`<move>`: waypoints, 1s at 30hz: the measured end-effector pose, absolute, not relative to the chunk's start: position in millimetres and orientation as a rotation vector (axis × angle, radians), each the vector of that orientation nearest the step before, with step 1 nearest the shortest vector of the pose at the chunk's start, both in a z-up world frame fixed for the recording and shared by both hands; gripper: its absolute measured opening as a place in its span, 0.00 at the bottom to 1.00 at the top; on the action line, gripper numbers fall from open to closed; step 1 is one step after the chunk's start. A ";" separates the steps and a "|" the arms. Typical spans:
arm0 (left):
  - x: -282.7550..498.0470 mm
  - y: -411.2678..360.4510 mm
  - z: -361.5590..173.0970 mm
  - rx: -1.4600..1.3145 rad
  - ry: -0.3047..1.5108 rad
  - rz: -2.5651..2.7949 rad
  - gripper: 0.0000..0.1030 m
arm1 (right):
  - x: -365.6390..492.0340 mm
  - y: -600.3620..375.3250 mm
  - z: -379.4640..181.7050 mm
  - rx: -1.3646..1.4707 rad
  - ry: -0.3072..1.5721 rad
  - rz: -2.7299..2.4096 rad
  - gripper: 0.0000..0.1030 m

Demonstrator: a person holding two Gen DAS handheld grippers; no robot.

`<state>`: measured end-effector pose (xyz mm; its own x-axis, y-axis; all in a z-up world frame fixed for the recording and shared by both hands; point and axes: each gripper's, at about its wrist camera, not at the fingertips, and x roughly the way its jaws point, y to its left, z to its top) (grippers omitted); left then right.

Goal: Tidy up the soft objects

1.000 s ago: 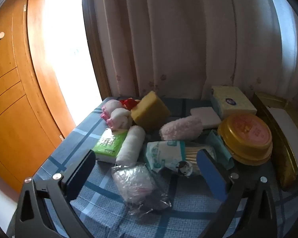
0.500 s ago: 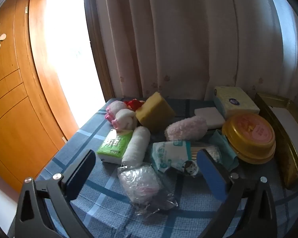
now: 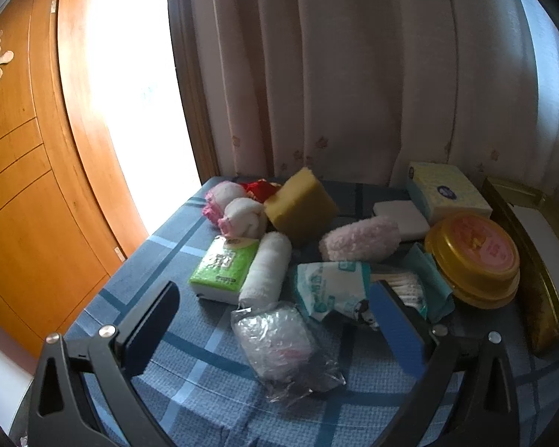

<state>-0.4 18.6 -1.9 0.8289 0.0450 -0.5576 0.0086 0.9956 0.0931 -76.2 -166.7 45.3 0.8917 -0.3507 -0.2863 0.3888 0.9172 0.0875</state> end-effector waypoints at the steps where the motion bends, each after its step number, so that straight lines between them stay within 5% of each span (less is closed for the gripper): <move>1: -0.3 19.0 -2.1 0.091 0.597 0.018 1.00 | -76.2 -167.3 45.7 0.143 0.269 -0.386 1.00; 30: -0.1 22.0 -2.1 0.079 0.599 0.010 1.00 | -72.7 -166.8 45.2 0.132 0.289 -0.384 1.00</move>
<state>-0.1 22.0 -2.1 0.8258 0.0323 -0.5630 0.0134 0.9970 0.0768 -72.7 -166.8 45.2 0.8870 -0.3494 -0.3020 0.3869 0.9193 0.0727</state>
